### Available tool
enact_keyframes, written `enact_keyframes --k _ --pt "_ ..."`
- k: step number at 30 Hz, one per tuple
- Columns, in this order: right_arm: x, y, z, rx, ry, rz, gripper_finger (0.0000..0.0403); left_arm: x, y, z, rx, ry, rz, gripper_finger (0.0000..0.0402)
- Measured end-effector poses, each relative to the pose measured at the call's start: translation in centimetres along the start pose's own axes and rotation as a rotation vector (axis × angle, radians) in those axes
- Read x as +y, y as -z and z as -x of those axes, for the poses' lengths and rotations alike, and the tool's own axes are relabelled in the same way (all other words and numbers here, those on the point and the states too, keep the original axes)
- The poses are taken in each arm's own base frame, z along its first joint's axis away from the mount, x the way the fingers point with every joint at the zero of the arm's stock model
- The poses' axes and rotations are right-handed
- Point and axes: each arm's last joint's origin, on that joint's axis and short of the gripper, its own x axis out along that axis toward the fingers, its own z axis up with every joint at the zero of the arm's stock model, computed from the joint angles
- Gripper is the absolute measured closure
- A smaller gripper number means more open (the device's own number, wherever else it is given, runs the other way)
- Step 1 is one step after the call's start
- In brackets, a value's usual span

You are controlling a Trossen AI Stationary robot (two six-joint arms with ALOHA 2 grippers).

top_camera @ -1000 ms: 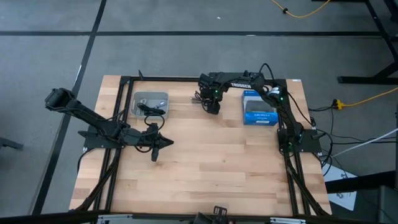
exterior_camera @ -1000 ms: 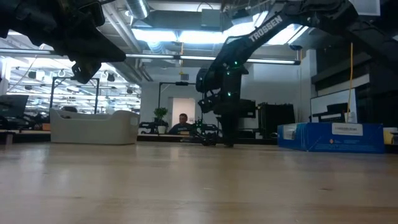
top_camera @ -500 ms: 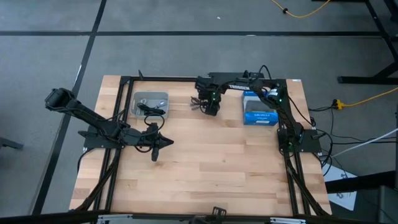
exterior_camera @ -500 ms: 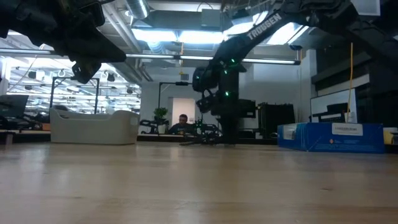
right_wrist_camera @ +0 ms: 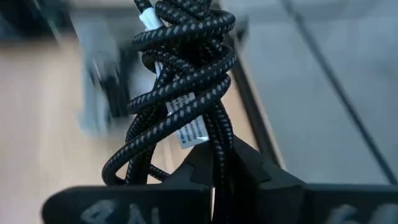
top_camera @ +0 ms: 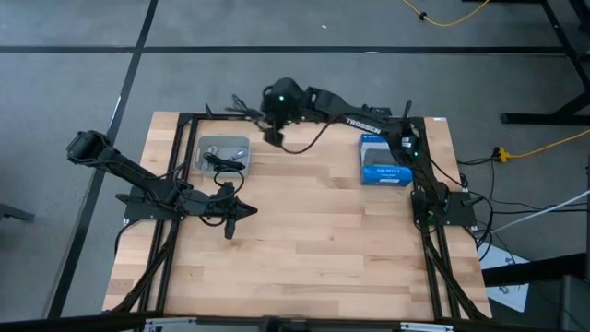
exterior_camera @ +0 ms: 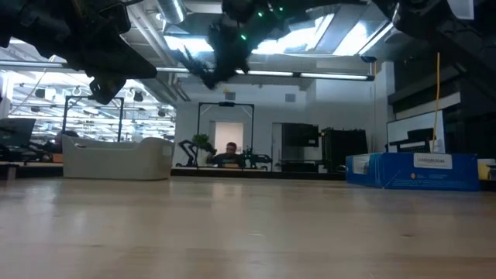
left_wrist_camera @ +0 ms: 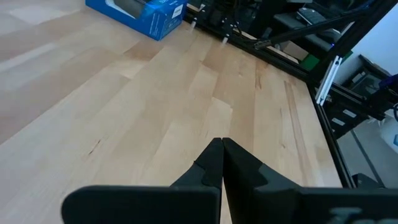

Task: Pick and place USB-C Cables
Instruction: Put the black charger cable into the gray bin

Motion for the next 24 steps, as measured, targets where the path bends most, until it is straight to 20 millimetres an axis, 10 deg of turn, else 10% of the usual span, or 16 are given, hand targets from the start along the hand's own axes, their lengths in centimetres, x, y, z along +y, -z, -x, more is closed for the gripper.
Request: enact_keyframes --k 7,24 --pt "4.1 -0.4 -2.1 -0.165 -0.063 0.047 0.0378 0.0 0.0 0.0 0.0 0.0 0.001 0.0401" --pt "5.9 2.3 -7.9 -0.283 -0.103 -0.177 0.0378 0.0 -0.7 -0.1 -0.066 0.004 0.033 0.0401"
